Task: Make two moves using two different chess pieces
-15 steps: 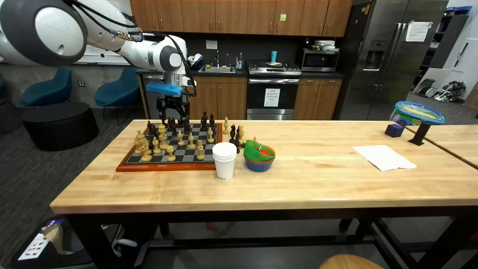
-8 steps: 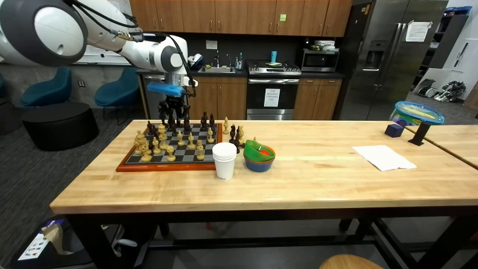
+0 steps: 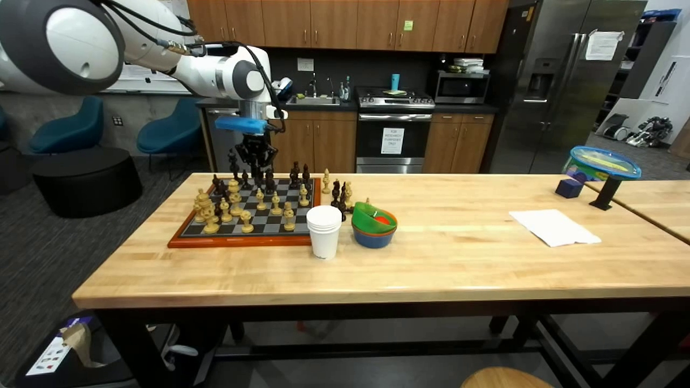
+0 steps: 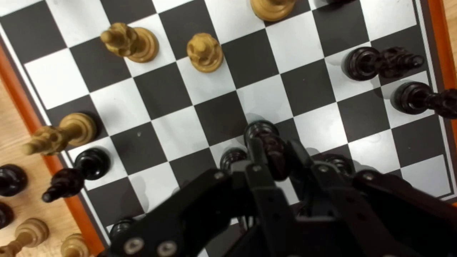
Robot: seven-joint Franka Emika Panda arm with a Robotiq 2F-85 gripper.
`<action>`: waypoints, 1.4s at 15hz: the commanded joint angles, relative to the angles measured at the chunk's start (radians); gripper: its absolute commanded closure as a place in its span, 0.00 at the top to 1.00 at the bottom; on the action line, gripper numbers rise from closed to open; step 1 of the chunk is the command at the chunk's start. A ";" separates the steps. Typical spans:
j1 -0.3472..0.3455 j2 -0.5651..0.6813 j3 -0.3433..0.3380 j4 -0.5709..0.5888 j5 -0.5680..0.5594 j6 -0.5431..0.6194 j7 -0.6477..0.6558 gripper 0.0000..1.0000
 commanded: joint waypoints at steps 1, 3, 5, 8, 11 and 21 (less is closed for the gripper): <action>0.018 -0.037 -0.028 -0.008 -0.044 -0.041 0.027 0.05; 0.015 -0.045 -0.035 -0.011 -0.059 -0.057 0.027 0.05; 0.011 -0.050 -0.042 -0.016 -0.063 -0.069 0.025 0.05; 0.006 -0.050 -0.051 -0.018 -0.063 -0.079 0.021 0.05; 0.001 -0.050 -0.058 -0.022 -0.061 -0.081 0.019 0.05; -0.015 -0.048 -0.068 -0.047 -0.055 -0.073 0.007 0.05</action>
